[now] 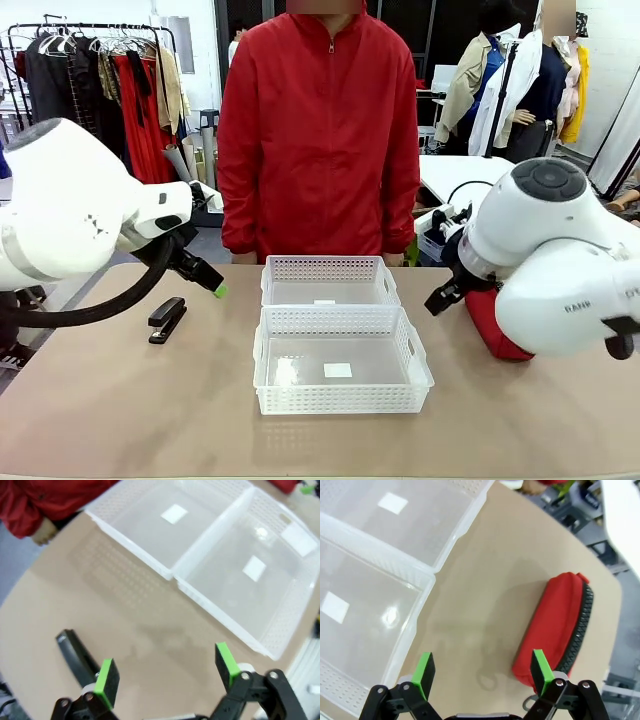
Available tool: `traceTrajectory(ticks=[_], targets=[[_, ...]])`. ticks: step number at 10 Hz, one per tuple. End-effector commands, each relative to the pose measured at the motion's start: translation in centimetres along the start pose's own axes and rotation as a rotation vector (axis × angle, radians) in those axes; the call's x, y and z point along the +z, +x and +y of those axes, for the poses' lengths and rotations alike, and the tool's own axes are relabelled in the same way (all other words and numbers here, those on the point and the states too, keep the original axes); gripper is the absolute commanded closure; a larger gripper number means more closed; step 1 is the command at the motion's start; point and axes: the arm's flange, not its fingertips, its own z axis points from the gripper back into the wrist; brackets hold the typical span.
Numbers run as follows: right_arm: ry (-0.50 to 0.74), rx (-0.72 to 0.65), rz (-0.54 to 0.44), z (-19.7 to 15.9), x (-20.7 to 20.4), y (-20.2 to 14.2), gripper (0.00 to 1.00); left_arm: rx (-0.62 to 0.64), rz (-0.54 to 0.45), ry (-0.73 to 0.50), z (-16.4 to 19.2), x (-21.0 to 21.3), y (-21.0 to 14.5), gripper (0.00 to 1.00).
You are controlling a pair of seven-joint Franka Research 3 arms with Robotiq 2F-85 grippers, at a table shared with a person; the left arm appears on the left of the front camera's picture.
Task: Distribute items into two baskets.
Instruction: Pick up the Pencil pouch that the person points to.
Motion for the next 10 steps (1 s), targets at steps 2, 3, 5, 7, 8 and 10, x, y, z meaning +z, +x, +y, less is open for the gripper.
traceTrajectory(ticks=[2, 3, 5, 7, 8, 10], targets=[[0.197, -0.113, 0.016, -2.7, 2.7, 3.3, 0.00, -0.033, 0.001, -0.147, 0.7, 3.8, -0.1, 0.00], [0.264, -0.137, 0.024, -3.5, 3.5, 4.1, 0.00, -0.028, 0.002, -0.171, 0.9, 4.7, -0.3, 0.00], [0.421, -0.236, 0.045, -5.1, 4.8, 5.4, 0.00, -0.048, -0.060, -0.213, 1.9, 6.1, -1.0, 0.00], [0.516, -0.343, -0.003, -7.2, 5.8, 6.2, 0.00, -0.017, -0.244, -0.212, 2.7, 7.6, -1.9, 0.00], [0.572, -0.402, -0.034, -8.5, 6.1, 6.2, 0.00, 0.009, -0.354, -0.203, 2.9, 8.5, -2.4, 0.00], [0.508, -0.355, -0.088, -8.8, 5.3, 6.0, 0.00, -0.034, -0.428, -0.196, 3.2, 8.6, -3.3, 0.00]])
